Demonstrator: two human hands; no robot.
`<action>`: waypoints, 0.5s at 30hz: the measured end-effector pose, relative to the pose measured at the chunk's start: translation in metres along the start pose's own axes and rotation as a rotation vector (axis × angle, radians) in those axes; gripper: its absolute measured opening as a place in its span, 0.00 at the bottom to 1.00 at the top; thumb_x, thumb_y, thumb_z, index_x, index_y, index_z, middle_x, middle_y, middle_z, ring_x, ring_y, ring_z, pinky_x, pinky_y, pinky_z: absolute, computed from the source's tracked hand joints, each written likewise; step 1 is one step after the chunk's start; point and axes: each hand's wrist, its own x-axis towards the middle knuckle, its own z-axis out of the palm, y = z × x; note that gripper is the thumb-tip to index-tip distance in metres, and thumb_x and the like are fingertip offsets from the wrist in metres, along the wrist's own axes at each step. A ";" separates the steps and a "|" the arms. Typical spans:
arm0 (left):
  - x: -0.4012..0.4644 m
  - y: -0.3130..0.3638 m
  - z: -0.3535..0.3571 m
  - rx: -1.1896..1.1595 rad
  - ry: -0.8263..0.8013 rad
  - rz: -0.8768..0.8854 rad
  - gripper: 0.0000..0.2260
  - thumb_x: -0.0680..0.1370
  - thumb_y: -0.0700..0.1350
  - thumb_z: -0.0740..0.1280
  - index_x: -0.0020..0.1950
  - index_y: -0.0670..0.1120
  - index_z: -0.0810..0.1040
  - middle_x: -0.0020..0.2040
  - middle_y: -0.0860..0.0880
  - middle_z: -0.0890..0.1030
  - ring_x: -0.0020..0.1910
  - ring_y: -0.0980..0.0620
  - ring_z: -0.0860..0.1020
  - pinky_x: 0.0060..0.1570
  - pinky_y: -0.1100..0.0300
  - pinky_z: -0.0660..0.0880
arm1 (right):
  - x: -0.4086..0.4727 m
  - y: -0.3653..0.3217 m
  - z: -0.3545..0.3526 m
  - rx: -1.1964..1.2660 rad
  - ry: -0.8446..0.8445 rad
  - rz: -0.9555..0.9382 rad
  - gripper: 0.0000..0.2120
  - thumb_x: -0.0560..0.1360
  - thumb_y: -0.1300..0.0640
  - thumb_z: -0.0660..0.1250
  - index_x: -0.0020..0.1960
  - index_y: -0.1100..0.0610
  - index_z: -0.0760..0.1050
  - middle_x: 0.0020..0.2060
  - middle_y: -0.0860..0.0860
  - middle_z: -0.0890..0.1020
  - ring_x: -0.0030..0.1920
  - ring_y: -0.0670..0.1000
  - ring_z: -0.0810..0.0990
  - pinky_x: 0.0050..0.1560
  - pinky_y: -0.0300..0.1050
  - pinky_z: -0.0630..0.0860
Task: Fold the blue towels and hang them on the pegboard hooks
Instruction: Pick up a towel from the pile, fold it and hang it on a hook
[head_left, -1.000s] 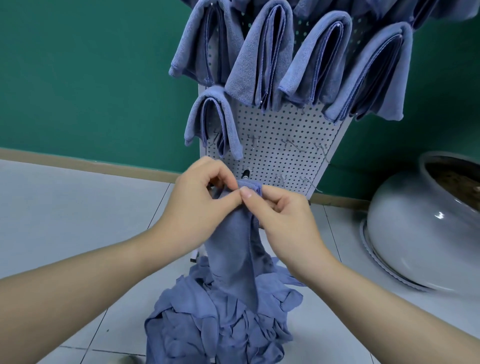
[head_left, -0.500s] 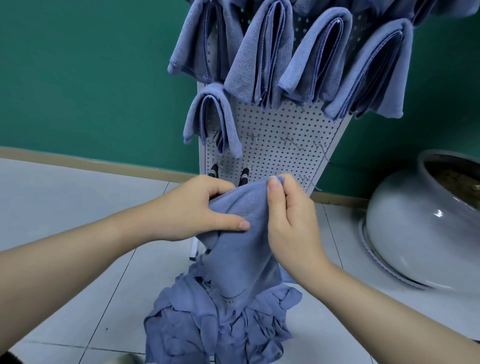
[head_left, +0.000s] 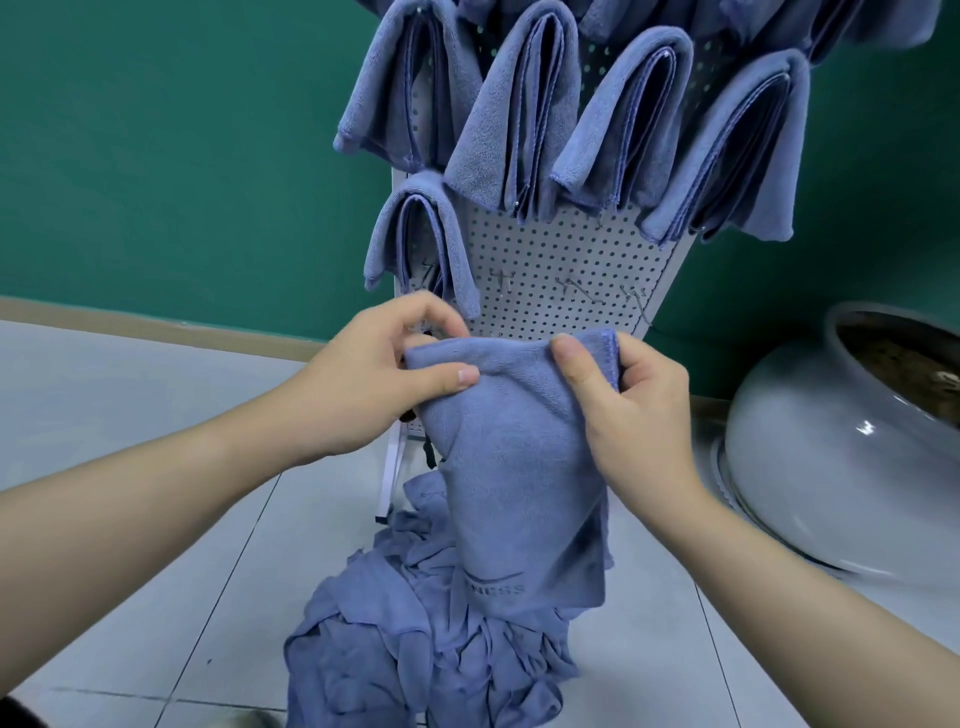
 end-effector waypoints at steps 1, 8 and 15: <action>-0.001 0.001 -0.001 -0.046 -0.012 0.019 0.12 0.76 0.45 0.76 0.56 0.51 0.78 0.48 0.37 0.85 0.46 0.35 0.83 0.54 0.38 0.80 | 0.001 -0.001 -0.002 0.017 -0.003 0.020 0.24 0.79 0.54 0.72 0.28 0.50 0.67 0.24 0.40 0.66 0.28 0.41 0.63 0.31 0.35 0.63; -0.007 0.017 0.002 0.037 -0.155 0.086 0.16 0.79 0.38 0.72 0.64 0.53 0.83 0.59 0.57 0.85 0.61 0.57 0.82 0.63 0.55 0.79 | 0.004 -0.002 -0.013 0.025 0.026 0.033 0.28 0.81 0.49 0.69 0.33 0.60 0.58 0.30 0.50 0.59 0.32 0.48 0.58 0.32 0.45 0.56; -0.011 0.019 0.001 0.068 -0.291 0.034 0.04 0.80 0.38 0.71 0.52 0.46 0.83 0.45 0.45 0.84 0.42 0.48 0.83 0.44 0.50 0.84 | 0.002 -0.009 -0.014 0.012 0.006 -0.050 0.25 0.80 0.48 0.67 0.32 0.52 0.57 0.29 0.44 0.57 0.30 0.44 0.56 0.30 0.39 0.54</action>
